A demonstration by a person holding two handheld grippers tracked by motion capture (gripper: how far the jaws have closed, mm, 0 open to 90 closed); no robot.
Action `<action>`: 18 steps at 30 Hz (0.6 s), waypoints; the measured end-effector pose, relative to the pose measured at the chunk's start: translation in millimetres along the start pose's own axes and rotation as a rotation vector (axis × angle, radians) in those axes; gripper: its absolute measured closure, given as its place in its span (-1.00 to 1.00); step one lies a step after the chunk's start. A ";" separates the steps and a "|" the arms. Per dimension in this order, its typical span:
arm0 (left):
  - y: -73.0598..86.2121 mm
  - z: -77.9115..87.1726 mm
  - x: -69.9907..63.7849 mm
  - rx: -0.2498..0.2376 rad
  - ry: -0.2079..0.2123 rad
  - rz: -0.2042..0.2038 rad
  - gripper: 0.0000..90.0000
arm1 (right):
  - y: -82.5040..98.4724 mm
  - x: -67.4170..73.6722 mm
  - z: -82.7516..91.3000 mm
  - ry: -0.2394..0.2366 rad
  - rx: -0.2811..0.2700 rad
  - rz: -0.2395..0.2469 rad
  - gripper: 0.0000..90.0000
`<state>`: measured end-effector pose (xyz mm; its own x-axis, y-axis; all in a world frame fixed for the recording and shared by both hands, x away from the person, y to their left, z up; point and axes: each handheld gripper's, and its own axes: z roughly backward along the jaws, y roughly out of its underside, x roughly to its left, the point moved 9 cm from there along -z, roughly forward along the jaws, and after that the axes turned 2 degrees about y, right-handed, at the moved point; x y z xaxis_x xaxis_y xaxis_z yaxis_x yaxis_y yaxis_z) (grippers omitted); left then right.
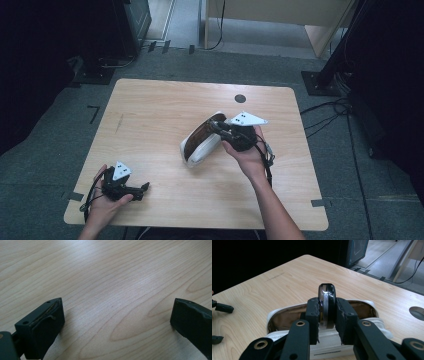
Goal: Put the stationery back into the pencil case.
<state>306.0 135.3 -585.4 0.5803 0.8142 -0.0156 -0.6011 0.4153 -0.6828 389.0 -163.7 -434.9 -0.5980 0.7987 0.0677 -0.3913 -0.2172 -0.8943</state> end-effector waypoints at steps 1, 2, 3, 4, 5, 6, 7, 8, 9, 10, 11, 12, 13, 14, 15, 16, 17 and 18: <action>0.0 0.0 0.0 0.000 0.000 0.001 -1.00 | 0.1 1.1 -1.2 -0.002 0.003 -0.003 0.64; 0.1 0.1 0.1 0.002 0.000 -0.002 -1.00 | -0.1 1.7 -2.7 -0.004 0.002 0.001 0.64; 0.2 0.1 0.1 0.002 0.000 -0.001 -1.00 | -0.3 3.0 -4.1 -0.005 0.003 0.000 0.64; 0.1 0.1 0.1 0.002 0.000 -0.002 -1.00 | -0.6 4.0 -5.6 -0.007 0.004 0.003 0.64; 0.2 0.1 0.1 0.002 0.000 0.000 -1.00 | -0.9 5.2 -7.0 -0.008 0.005 0.003 0.64; 0.1 0.1 0.1 0.002 0.000 -0.001 -1.00 | -1.5 6.0 -8.7 -0.009 0.003 0.005 0.64; 0.1 0.1 0.0 0.001 0.000 0.000 -1.00 | -1.8 6.7 -10.6 -0.008 0.003 0.007 0.65; 0.2 0.2 0.1 0.002 0.000 -0.002 -1.00 | -1.6 7.7 -12.3 -0.011 0.007 0.005 0.65; 0.0 0.0 -0.1 0.000 0.000 0.002 -1.00 | -1.5 7.7 -14.2 -0.010 0.007 0.008 0.65; 0.0 0.0 -0.1 0.000 0.000 0.002 -1.00 | -1.0 7.9 -16.0 -0.008 0.011 0.007 0.64; 0.0 0.0 -0.1 0.000 0.000 0.002 -1.00 | -0.1 7.7 -17.6 -0.007 0.016 0.005 0.64; 0.1 0.0 -0.1 0.000 0.000 0.002 -1.00 | 0.7 7.1 -19.2 -0.005 0.018 0.003 0.64; 0.2 0.2 0.0 0.002 0.001 0.000 -1.00 | 1.5 6.1 -20.5 -0.002 0.019 0.005 0.63; 0.2 0.2 -0.1 0.002 0.001 0.001 -1.00 | 2.2 5.0 -21.1 0.004 0.018 0.004 0.63; 0.2 0.2 -0.1 0.002 0.001 0.000 -1.00 | 2.8 4.2 -21.1 0.006 0.017 0.000 0.63; 0.2 0.2 0.0 0.002 0.001 -0.001 -1.00 | 3.3 3.7 -21.1 0.006 0.016 -0.004 0.63; 0.2 0.2 0.0 0.002 0.001 0.000 -1.00 | 3.5 2.8 -20.7 0.010 0.014 -0.002 0.63; 0.2 0.2 -0.1 0.002 0.001 0.000 -1.00 | 3.9 1.9 -19.7 0.012 0.013 -0.002 0.63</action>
<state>305.8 135.4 -585.4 0.5806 0.8140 -0.0165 -0.6023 0.4157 -0.6815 400.2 -152.0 -447.0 -0.5888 0.8057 0.0637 -0.4013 -0.2231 -0.8884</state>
